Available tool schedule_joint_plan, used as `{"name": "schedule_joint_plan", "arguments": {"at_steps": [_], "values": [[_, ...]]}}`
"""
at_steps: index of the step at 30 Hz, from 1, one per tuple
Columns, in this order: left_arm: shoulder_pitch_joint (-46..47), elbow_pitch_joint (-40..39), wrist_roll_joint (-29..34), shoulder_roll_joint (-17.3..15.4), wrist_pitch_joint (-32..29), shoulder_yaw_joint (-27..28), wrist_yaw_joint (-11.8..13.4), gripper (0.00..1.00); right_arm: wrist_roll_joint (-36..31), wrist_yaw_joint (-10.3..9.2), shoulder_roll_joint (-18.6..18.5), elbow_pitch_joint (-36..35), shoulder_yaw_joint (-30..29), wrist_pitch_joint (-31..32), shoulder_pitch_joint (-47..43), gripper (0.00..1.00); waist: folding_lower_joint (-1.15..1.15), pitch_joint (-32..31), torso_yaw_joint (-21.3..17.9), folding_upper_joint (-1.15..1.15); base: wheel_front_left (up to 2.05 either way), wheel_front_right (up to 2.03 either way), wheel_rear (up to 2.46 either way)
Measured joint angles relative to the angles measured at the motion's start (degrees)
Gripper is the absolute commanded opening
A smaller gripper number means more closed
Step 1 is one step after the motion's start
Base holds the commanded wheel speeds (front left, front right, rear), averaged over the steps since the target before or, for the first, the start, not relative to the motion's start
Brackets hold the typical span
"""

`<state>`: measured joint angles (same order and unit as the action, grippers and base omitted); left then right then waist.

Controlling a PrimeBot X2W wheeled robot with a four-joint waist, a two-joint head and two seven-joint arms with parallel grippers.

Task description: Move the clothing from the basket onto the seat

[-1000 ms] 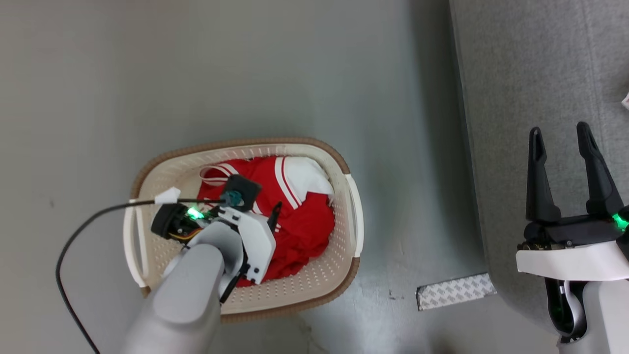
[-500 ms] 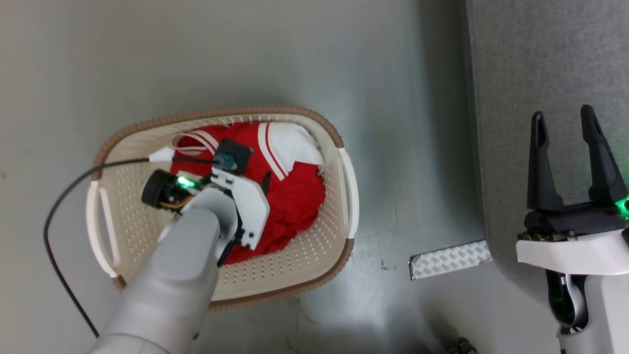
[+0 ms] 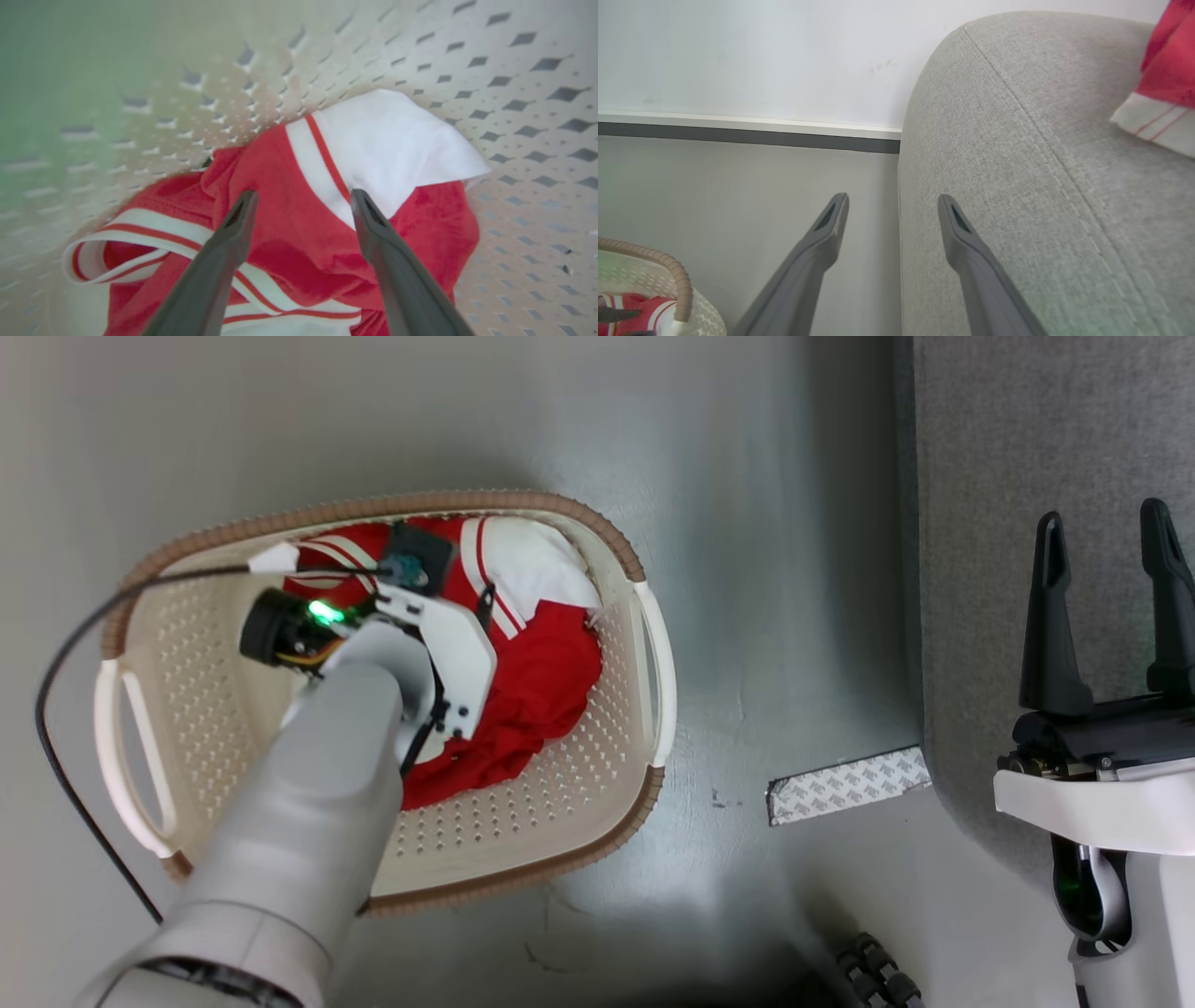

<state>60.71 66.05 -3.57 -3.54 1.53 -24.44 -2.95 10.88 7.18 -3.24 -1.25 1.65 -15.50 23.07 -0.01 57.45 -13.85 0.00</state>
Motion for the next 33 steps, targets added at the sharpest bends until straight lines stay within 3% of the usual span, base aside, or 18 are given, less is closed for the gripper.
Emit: {"name": "schedule_joint_plan", "arguments": {"at_steps": [33], "values": [[3.25, 6.22, -2.09, 0.49, 3.00, -3.36, 0.47, 1.00, -0.40, -0.14, -0.05, -1.47, -1.02, -0.22, 0.31, 1.00, 0.00, 2.89, -0.26, 0.00, 0.00, 0.00, 0.00]]}}
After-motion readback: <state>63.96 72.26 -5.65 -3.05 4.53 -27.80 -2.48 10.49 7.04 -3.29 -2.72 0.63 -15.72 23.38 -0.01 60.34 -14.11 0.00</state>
